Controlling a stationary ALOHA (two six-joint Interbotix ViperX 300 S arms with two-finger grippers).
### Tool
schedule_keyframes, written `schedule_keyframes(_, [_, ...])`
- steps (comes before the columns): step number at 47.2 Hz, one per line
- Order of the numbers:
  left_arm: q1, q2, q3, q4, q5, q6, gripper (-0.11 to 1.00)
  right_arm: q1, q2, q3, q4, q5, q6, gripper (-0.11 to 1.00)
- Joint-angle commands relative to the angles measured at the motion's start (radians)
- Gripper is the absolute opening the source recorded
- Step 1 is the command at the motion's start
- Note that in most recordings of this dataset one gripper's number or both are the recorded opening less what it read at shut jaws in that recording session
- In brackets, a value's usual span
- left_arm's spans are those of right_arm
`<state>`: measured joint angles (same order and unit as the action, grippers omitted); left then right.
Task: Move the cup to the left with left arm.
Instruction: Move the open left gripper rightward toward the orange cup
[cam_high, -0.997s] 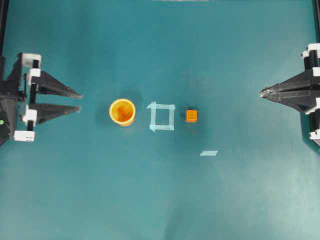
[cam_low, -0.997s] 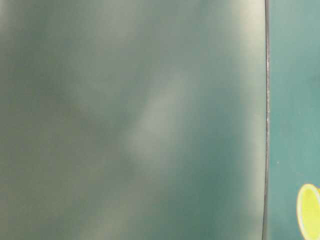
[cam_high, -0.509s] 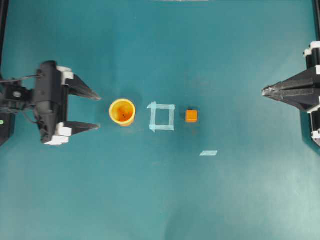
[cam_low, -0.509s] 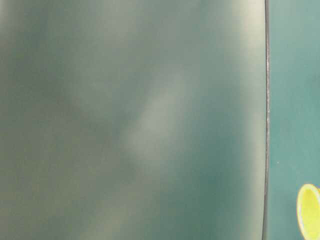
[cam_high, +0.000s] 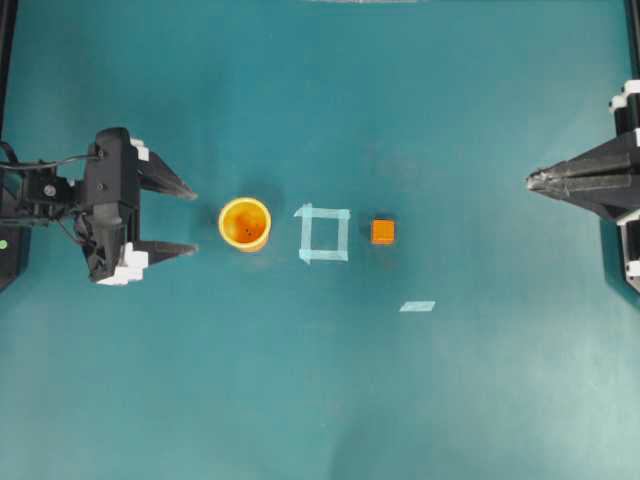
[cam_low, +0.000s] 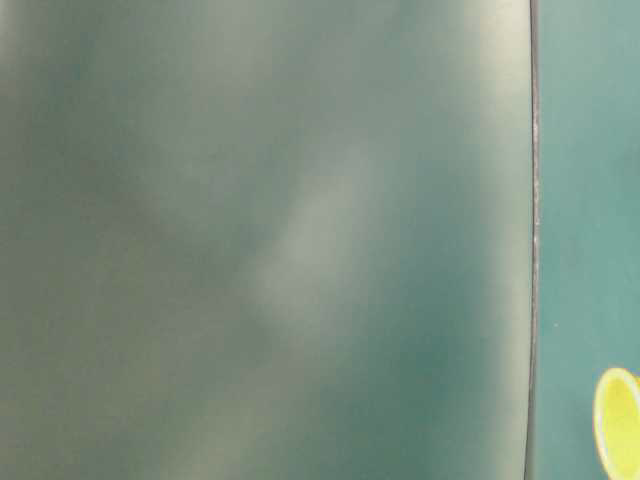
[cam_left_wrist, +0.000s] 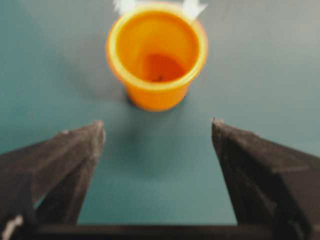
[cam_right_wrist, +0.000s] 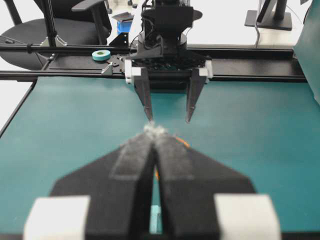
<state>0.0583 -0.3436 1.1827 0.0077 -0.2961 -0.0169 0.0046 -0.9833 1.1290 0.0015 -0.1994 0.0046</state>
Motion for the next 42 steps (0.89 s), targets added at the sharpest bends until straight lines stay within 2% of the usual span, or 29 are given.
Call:
schedule_keyframes(1, [0.018,-0.003,0.000,0.002,-0.015,-0.002,0.85,0.002,0.003,-0.034,0.000,-0.005,0.000,-0.01])
schedule_keyframes(21, [0.026,0.137,-0.038,0.002,-0.106,-0.003,0.87,0.000,0.003,-0.040,0.000,0.006,0.000,-0.01])
schedule_keyframes(42, [0.005,0.258,-0.120,0.002,-0.121,-0.023,0.87,0.000,0.000,-0.051,0.000,0.031,0.000,-0.01])
